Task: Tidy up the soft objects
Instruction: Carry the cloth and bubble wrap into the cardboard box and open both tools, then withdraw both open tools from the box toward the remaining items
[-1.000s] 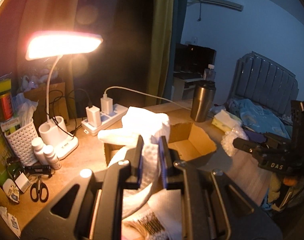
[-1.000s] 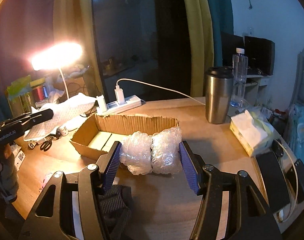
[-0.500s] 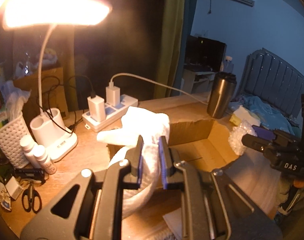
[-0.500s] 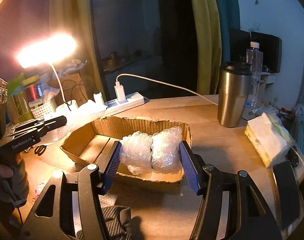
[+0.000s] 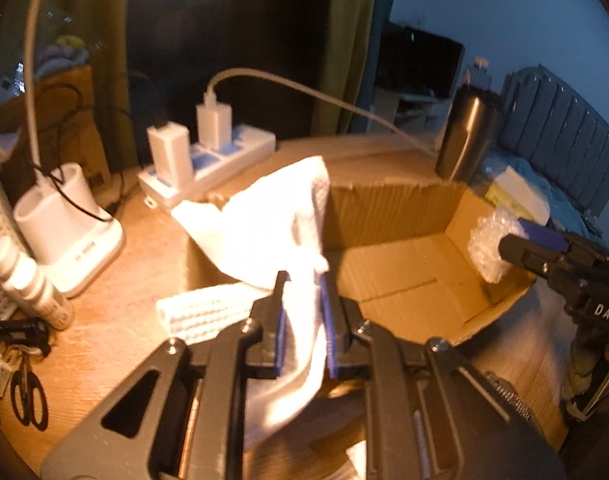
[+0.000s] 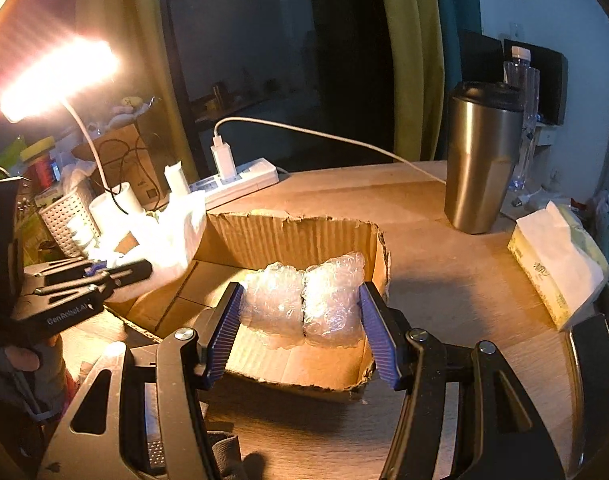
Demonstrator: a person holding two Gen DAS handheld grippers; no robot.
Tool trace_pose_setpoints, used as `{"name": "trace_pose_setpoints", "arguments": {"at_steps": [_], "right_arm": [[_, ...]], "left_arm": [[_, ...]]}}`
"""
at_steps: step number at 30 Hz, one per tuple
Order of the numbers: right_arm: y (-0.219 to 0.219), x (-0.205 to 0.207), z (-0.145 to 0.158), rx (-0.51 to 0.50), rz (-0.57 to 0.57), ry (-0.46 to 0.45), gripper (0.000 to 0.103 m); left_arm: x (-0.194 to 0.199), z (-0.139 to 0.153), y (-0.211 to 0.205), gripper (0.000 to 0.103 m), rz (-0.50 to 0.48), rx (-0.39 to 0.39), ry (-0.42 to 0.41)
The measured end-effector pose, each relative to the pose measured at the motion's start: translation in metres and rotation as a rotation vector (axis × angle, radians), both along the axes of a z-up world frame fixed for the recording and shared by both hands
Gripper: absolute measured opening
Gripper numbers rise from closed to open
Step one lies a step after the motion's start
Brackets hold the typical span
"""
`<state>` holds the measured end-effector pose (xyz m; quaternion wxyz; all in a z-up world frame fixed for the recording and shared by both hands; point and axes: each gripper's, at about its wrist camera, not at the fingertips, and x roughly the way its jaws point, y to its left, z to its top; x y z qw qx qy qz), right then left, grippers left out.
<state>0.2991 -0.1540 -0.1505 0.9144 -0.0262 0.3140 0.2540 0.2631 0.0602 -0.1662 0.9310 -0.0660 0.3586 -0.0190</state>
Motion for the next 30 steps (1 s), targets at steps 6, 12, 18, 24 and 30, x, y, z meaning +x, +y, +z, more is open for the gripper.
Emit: {"name": "trace_pose_setpoints", "arguments": {"at_steps": [6, 12, 18, 24, 30], "right_arm": [[0.000, 0.005, -0.004, -0.010, -0.018, 0.013, 0.063], [-0.001, 0.003, -0.002, -0.014, -0.017, 0.017, 0.069], [-0.002, -0.011, 0.007, -0.005, -0.033, -0.015, 0.078], [-0.004, -0.031, 0.022, -0.003, -0.037, -0.054, 0.078], [-0.008, -0.052, 0.038, 0.011, -0.041, -0.096, 0.078]], "left_arm": [[0.010, -0.008, -0.006, 0.028, -0.021, -0.001, 0.060], [0.000, 0.003, -0.004, 0.066, -0.007, -0.014, 0.029], [-0.018, 0.024, 0.000, 0.067, 0.008, -0.014, -0.027], [-0.039, 0.042, 0.002, 0.067, 0.017, -0.018, -0.076], [-0.065, 0.059, 0.000, 0.068, 0.017, -0.024, -0.143]]}}
